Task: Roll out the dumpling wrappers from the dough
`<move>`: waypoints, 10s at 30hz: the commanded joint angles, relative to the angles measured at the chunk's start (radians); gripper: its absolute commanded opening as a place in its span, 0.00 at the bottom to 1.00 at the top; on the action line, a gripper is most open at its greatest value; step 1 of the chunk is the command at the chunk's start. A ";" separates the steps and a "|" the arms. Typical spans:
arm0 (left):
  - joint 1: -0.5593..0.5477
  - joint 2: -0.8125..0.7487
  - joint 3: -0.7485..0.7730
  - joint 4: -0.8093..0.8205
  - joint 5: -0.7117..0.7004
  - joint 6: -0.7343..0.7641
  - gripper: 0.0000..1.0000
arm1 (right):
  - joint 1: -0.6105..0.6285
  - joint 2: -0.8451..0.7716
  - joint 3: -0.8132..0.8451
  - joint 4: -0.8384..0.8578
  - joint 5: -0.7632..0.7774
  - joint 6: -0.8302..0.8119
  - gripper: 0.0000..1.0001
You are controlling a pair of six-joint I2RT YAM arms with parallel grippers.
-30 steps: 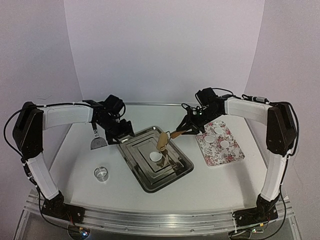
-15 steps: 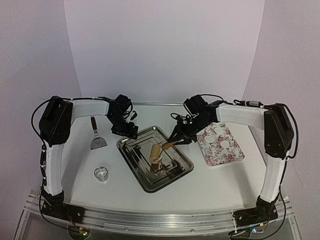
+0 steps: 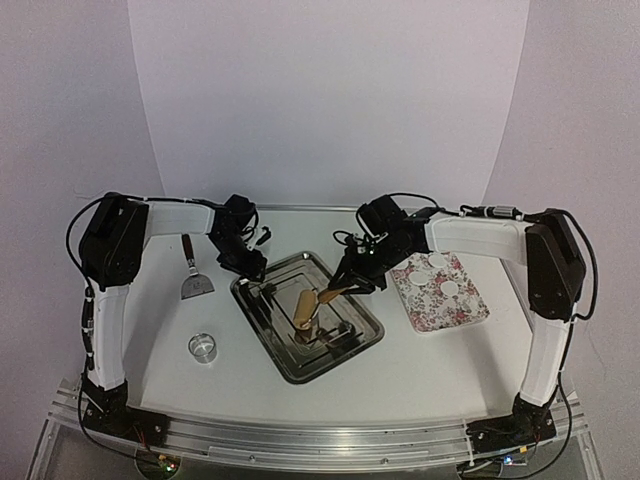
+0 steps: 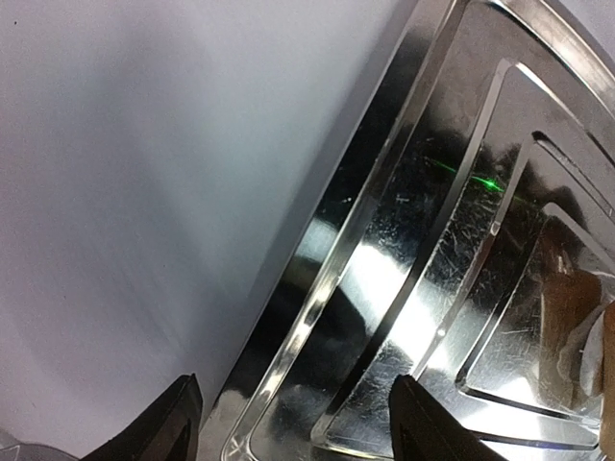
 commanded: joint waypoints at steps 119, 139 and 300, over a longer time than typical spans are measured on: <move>0.001 0.003 -0.173 0.152 -0.090 0.073 0.00 | 0.063 0.539 0.439 -0.721 0.348 0.025 0.00; 0.023 -0.015 -0.213 0.161 -0.141 0.066 0.00 | -0.026 0.322 0.003 -0.552 0.277 0.010 0.00; 0.003 -0.018 -0.226 0.024 0.010 -0.747 0.00 | -0.068 0.624 0.633 -0.797 0.204 -0.264 0.00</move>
